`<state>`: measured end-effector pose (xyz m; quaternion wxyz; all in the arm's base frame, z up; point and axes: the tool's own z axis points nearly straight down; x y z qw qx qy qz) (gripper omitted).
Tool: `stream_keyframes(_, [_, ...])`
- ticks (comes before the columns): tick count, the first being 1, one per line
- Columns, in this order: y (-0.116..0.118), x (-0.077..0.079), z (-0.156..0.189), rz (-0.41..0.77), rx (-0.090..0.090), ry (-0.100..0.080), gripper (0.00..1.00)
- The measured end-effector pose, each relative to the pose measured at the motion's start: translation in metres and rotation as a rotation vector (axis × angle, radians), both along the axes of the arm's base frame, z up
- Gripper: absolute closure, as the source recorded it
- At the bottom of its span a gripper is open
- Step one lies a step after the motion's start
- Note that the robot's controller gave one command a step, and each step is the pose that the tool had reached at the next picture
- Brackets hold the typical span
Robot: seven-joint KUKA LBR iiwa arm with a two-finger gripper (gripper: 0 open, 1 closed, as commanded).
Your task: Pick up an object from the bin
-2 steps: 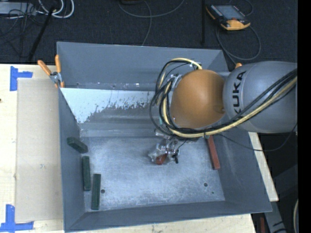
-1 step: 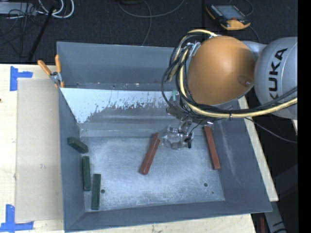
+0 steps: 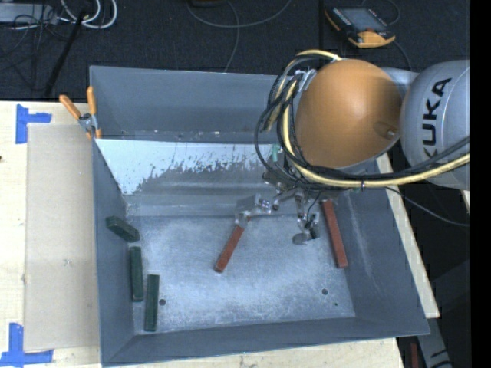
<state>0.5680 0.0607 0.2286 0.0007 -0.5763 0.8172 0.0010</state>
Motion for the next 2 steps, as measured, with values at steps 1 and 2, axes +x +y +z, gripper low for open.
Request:
stream_keyframes(1, [0.0171,0.0111,-0.1509,0.206,0.001,0.008,0.00])
stream_keyframes(2, [0.0163,0.0128,-0.1474,0.202,0.000,0.002,1.00])
